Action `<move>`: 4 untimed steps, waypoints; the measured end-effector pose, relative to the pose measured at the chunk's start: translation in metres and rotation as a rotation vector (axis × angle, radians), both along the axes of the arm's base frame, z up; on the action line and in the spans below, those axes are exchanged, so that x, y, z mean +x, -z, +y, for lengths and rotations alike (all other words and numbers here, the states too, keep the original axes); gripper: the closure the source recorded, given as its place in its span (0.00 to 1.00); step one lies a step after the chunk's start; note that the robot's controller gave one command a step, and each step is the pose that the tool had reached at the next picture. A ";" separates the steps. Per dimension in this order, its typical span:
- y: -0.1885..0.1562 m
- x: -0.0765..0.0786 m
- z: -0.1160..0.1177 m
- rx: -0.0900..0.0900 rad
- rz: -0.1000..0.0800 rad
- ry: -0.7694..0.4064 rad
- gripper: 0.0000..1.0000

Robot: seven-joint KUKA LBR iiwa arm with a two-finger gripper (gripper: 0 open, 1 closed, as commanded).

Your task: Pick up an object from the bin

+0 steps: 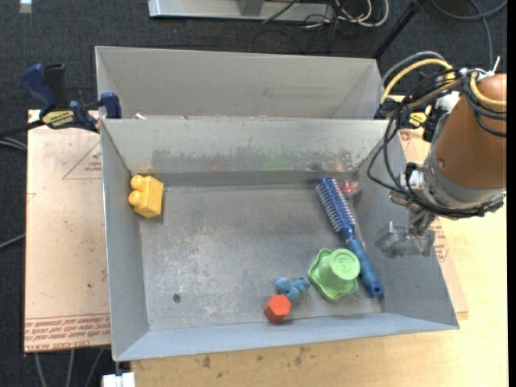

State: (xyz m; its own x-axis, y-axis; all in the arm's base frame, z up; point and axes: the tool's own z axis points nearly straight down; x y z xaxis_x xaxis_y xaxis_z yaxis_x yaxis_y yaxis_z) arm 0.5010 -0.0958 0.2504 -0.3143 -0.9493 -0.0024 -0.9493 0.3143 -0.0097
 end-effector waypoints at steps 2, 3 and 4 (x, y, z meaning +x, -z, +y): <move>0.115 -0.013 0.025 0.005 0.018 -0.050 0.00; 0.182 0.045 -0.008 0.001 0.017 0.040 0.00; 0.164 0.089 -0.025 0.005 0.003 0.263 0.00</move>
Offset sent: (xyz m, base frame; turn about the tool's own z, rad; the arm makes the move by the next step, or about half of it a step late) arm 0.0000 0.0000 0.0000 0.0000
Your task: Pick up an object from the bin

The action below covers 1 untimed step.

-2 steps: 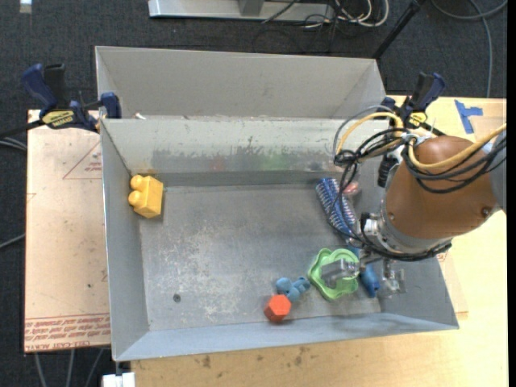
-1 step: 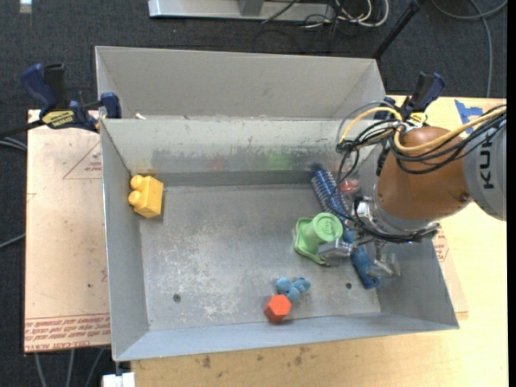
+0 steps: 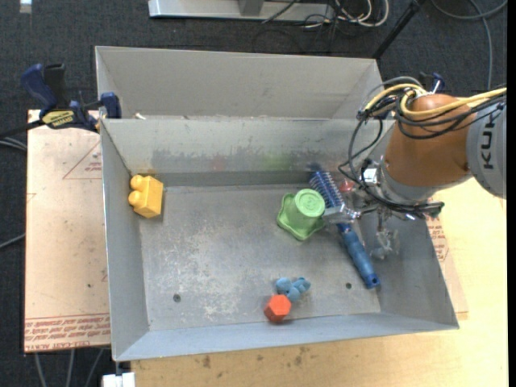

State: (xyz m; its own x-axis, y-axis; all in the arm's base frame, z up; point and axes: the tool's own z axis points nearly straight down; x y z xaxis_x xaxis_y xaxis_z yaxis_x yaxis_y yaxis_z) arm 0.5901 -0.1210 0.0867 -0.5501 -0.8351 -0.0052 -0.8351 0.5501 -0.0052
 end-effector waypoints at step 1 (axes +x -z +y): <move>0.000 -0.001 0.002 0.002 0.004 -0.001 1.00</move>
Offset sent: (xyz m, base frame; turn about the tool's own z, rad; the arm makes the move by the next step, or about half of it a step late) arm 0.0000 0.0000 0.0000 0.0000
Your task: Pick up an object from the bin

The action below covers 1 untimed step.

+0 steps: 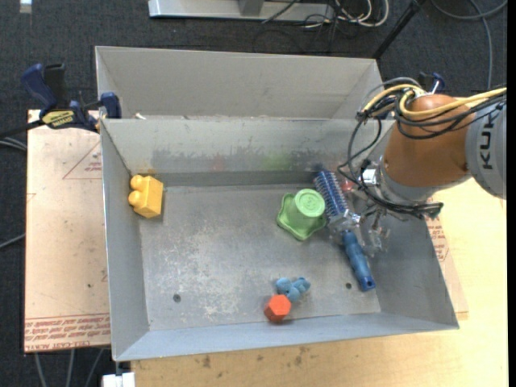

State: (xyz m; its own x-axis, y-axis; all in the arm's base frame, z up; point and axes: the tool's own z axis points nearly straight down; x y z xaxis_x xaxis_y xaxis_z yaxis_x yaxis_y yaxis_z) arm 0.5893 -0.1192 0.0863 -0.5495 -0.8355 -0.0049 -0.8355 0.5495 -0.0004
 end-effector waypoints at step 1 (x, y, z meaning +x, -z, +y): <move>-0.119 -0.012 0.022 -0.003 -0.007 0.005 1.00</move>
Offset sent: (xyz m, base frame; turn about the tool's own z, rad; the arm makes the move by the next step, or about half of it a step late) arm -0.0139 0.0203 0.1155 0.0070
